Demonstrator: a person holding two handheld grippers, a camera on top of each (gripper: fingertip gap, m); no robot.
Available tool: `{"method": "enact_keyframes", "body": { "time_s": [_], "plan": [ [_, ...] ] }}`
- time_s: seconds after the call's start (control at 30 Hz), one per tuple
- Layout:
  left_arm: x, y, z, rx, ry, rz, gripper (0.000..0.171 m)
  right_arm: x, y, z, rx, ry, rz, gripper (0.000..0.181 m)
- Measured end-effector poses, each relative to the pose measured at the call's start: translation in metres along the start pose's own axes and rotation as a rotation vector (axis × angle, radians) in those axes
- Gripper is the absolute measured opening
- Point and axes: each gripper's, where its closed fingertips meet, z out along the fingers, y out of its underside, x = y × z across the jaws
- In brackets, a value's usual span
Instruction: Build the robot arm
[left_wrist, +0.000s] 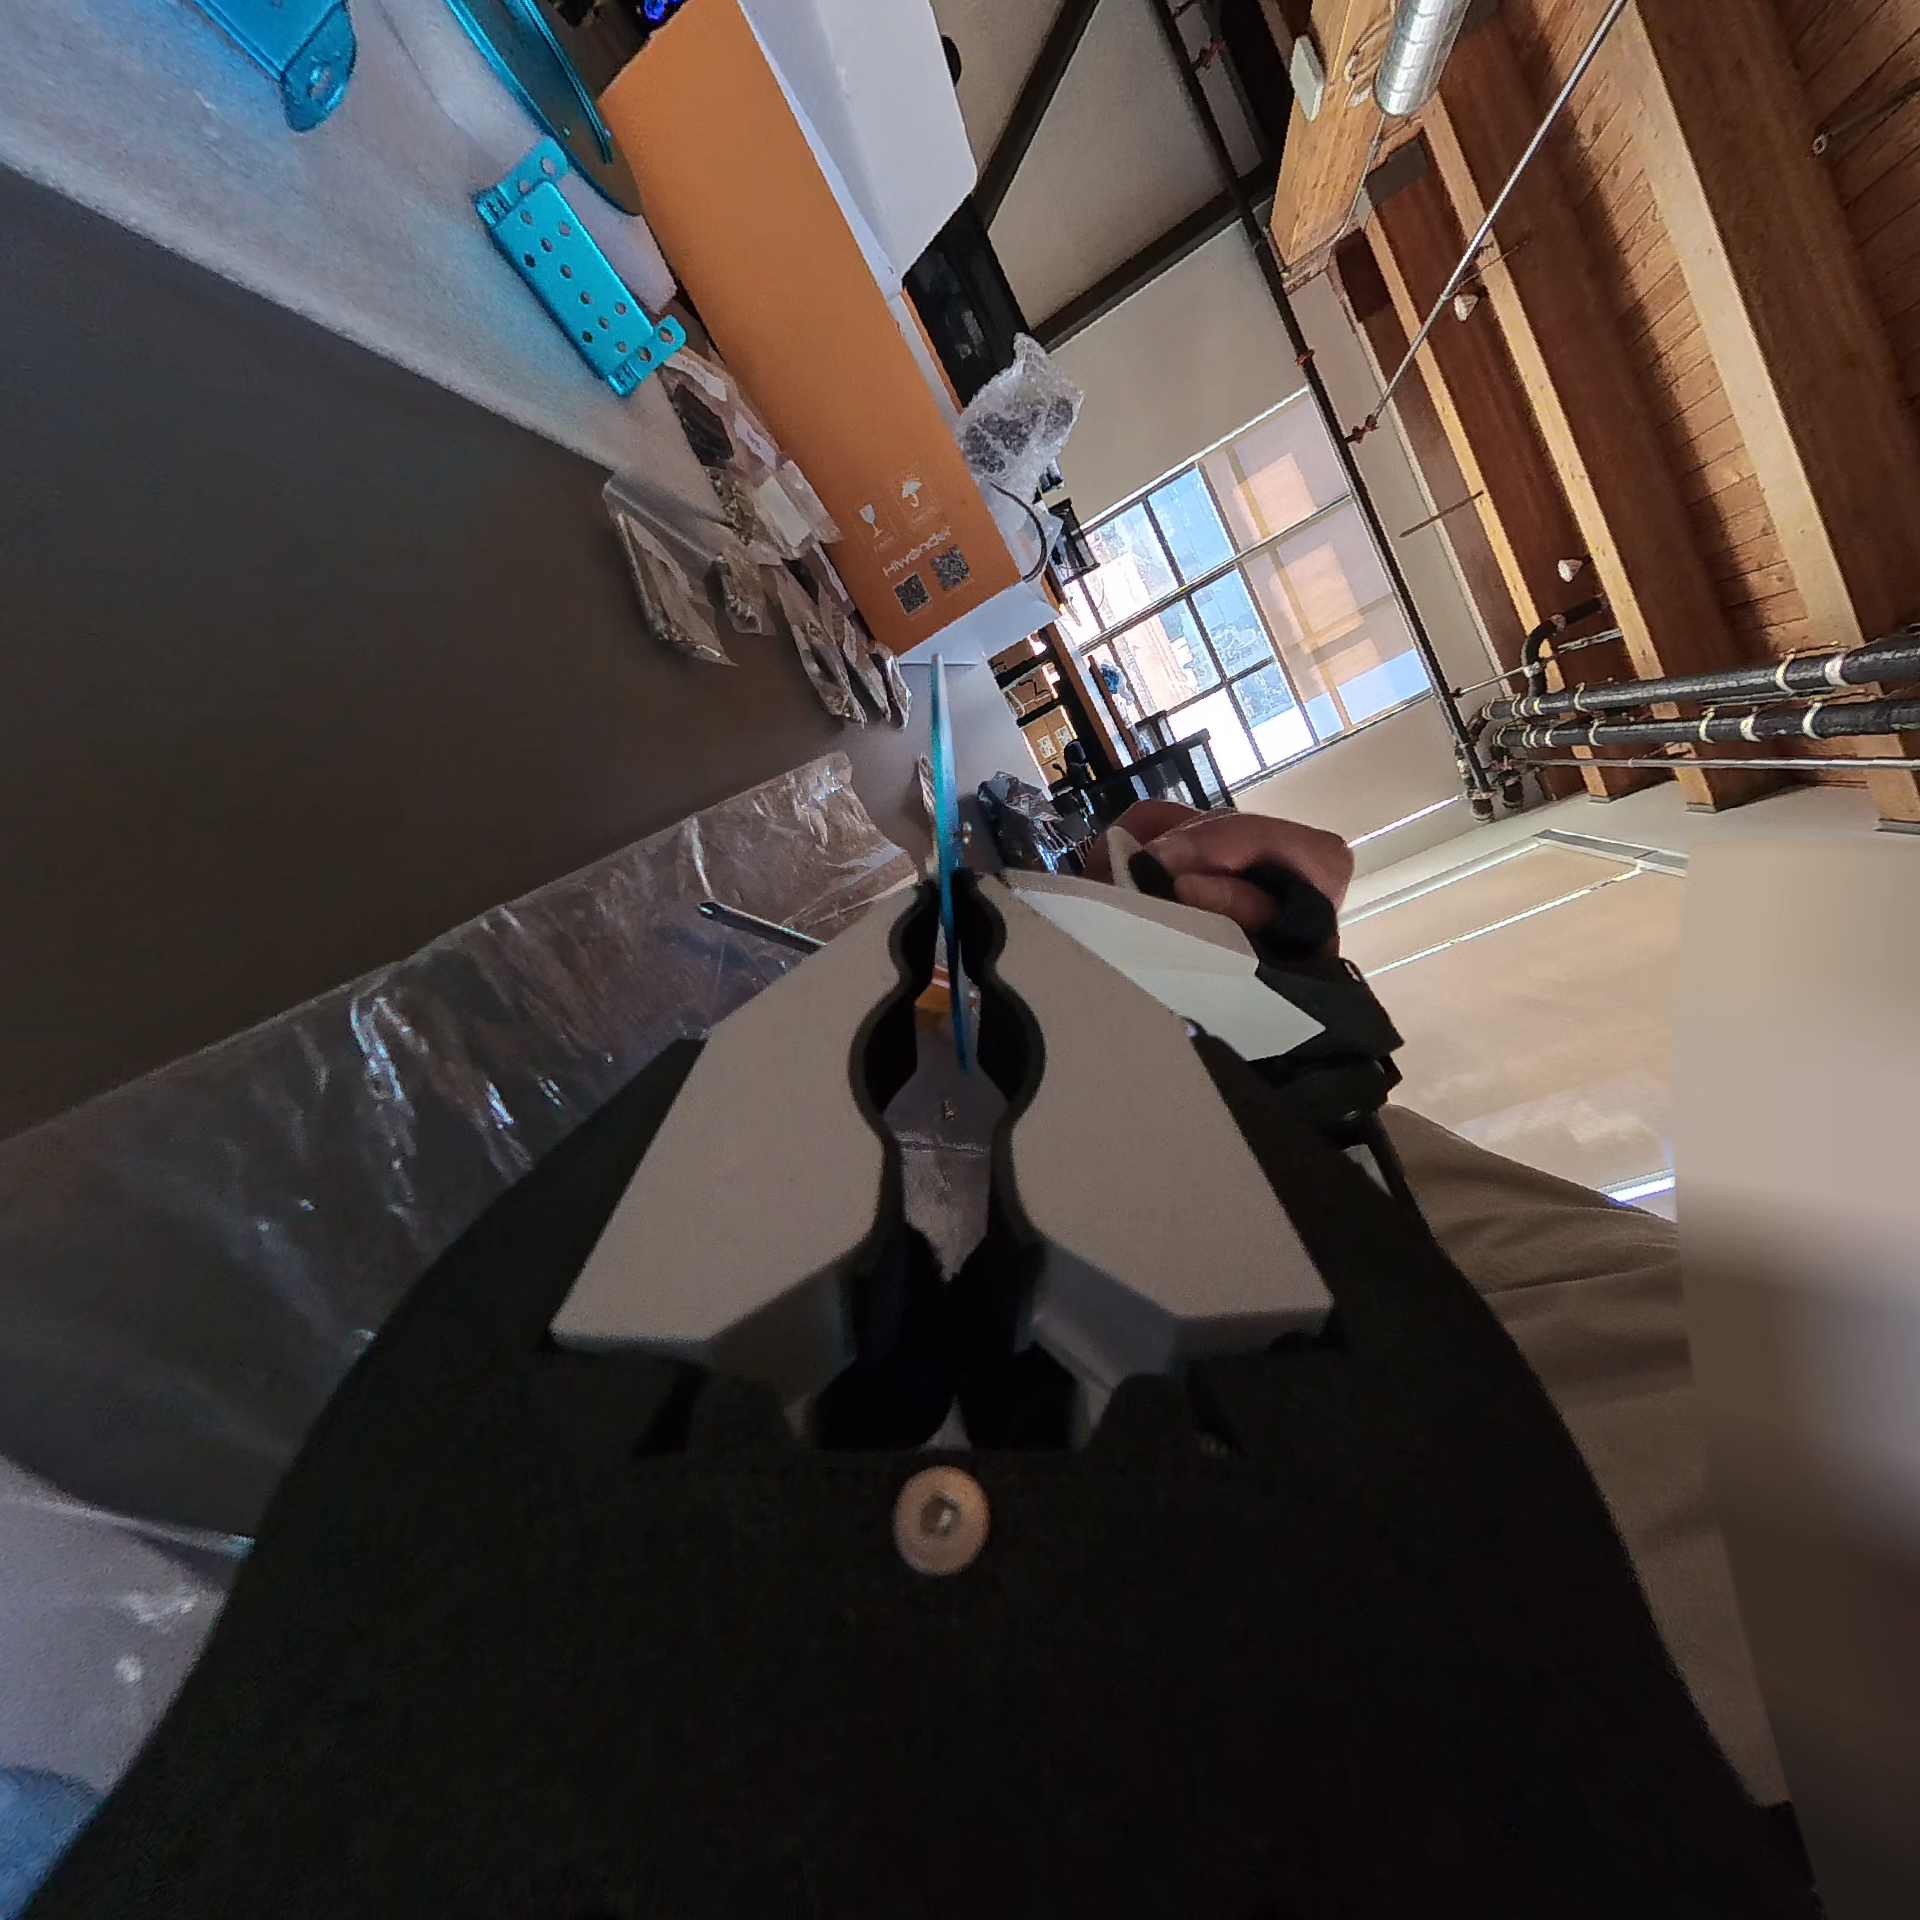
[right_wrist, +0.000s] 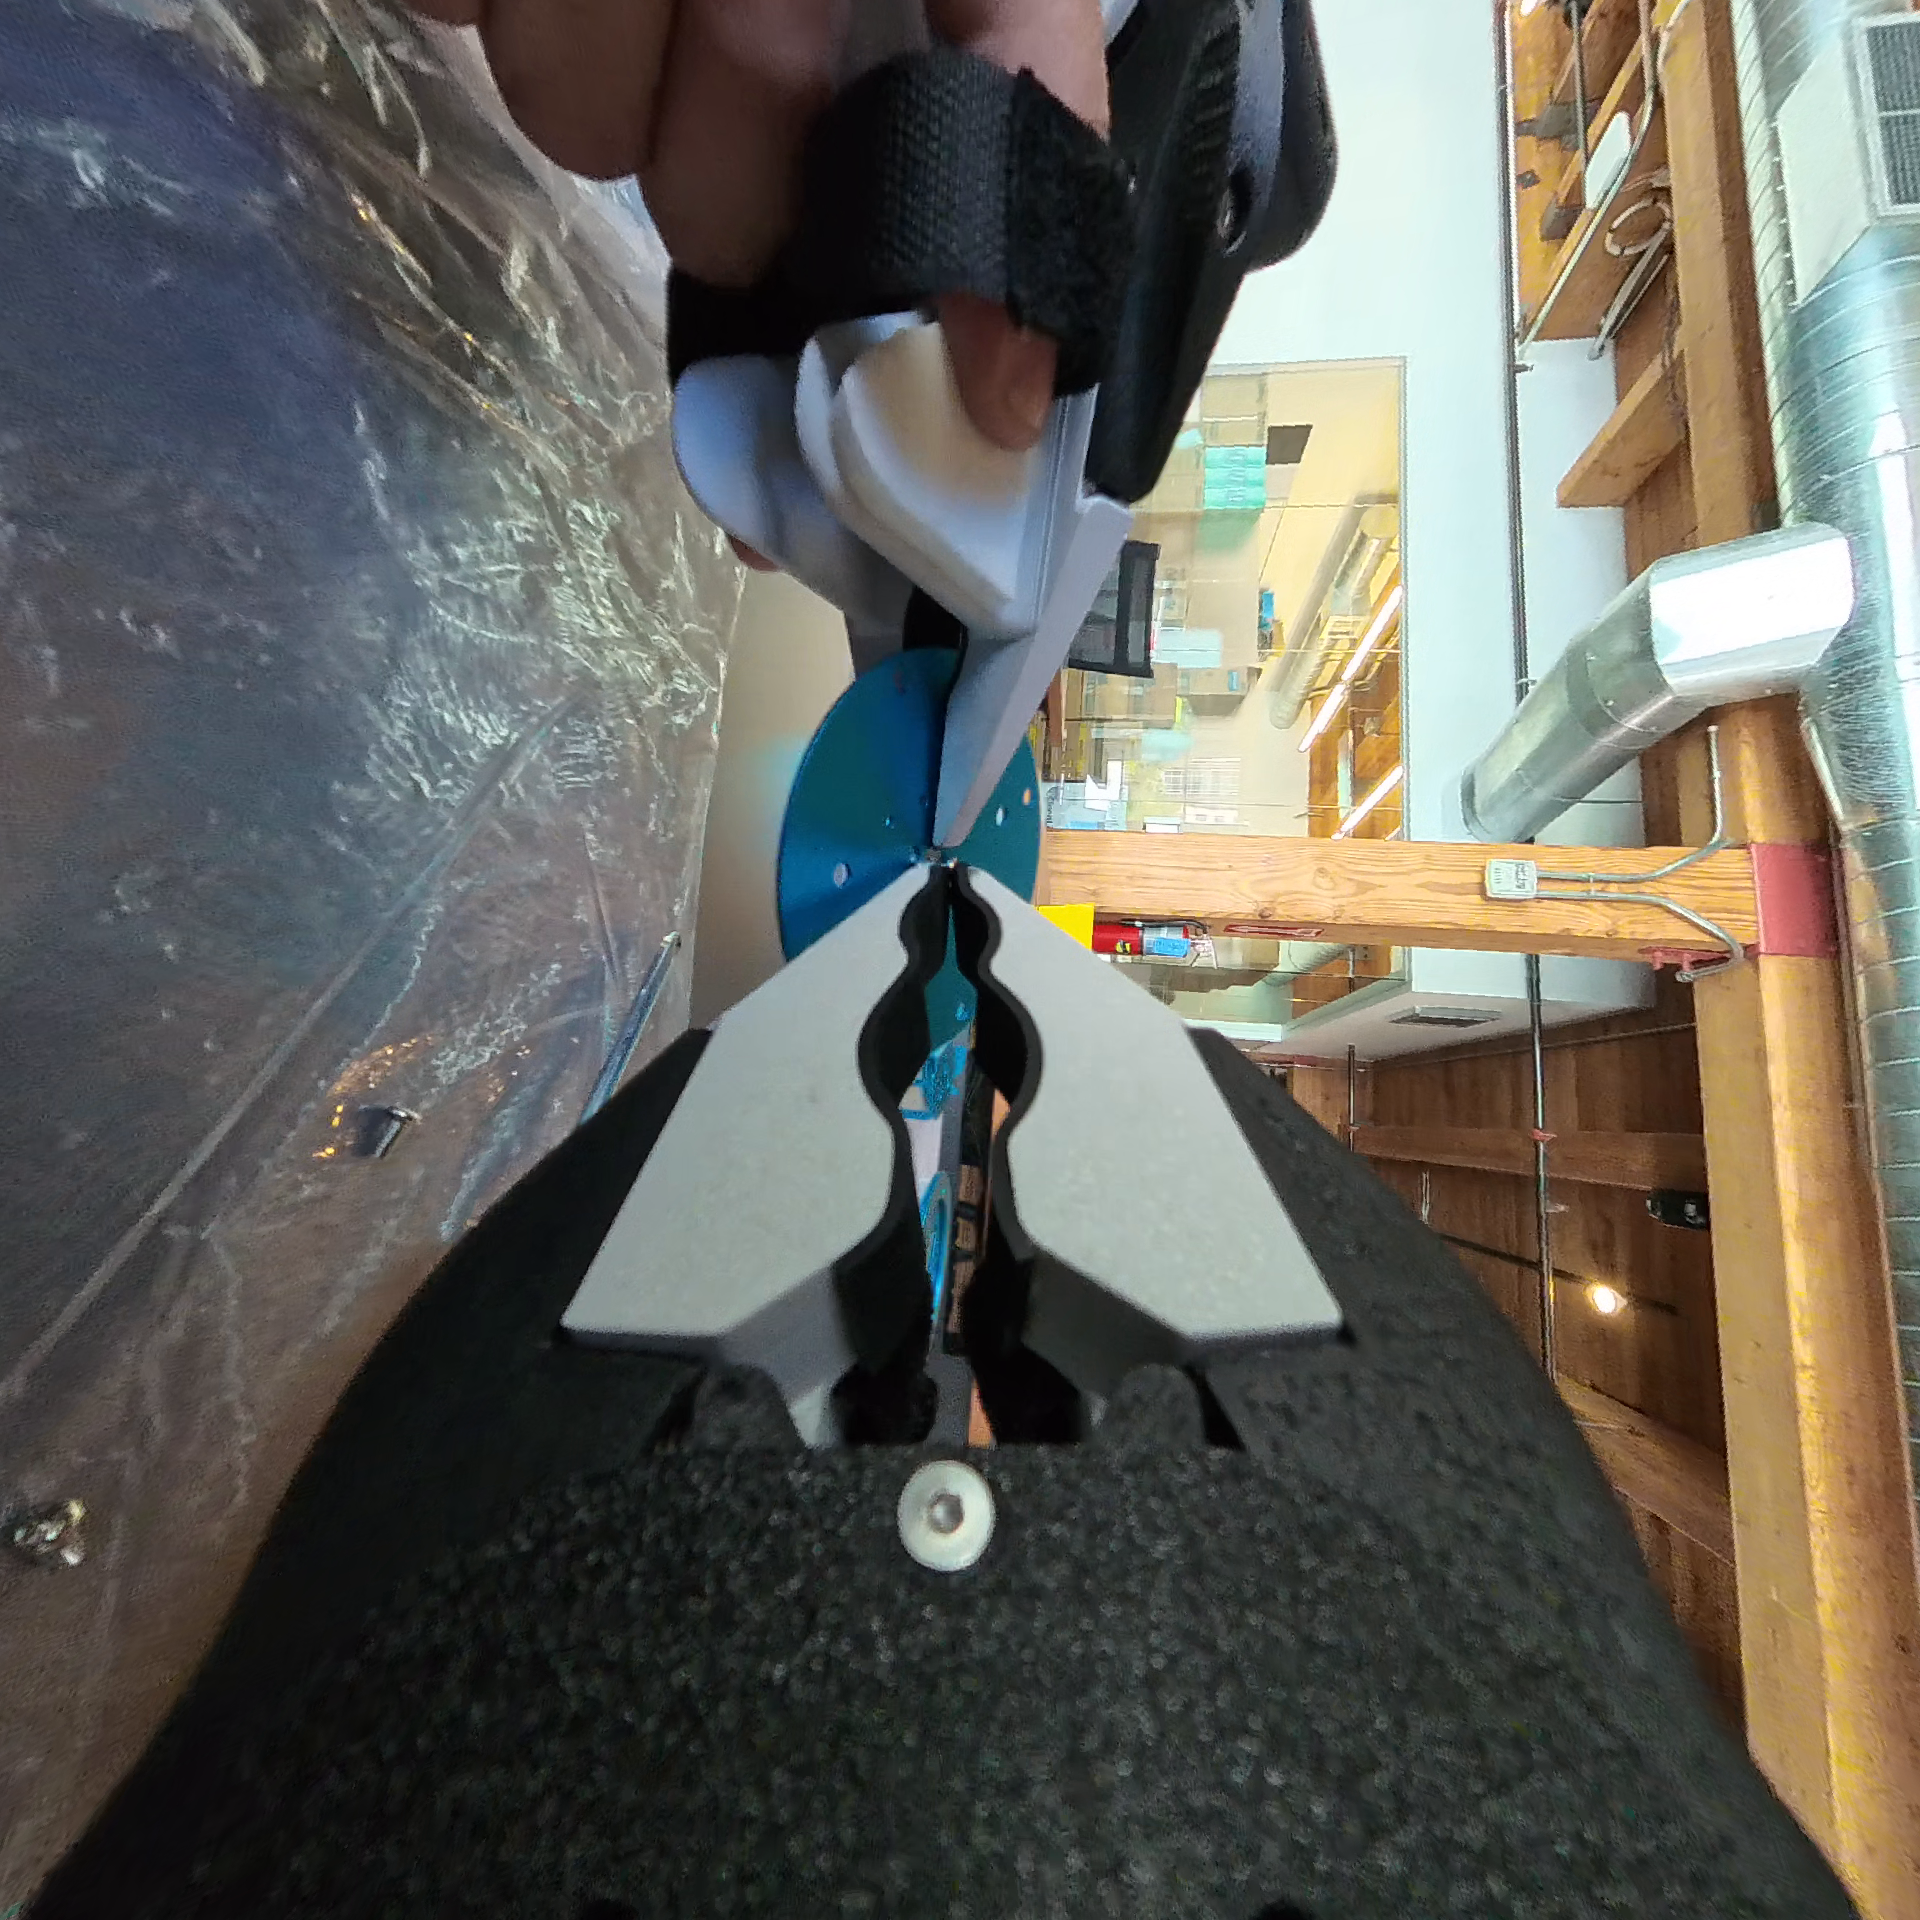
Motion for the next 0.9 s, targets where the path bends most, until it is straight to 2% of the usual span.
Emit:
{"method": "enact_keyframes", "body": {
  "time_s": [0.43, 0.6, 0.9],
  "plan": [
    [-0.004, 0.001, 0.000, -0.006, -0.011, -0.030, 0.003, -0.006, -0.001, 0.002, -0.049, -0.037, -0.034, 0.000],
    [-0.005, 0.000, 0.000, -0.002, -0.021, -0.020, 0.003, -0.015, -0.007, -0.002, -0.067, -0.157, 0.060, 0.000],
    [-0.003, 0.002, 0.001, -0.014, -0.019, -0.002, 0.004, -0.012, -0.005, -0.003, -0.066, -0.202, 0.133, 0.000]
  ]
}}
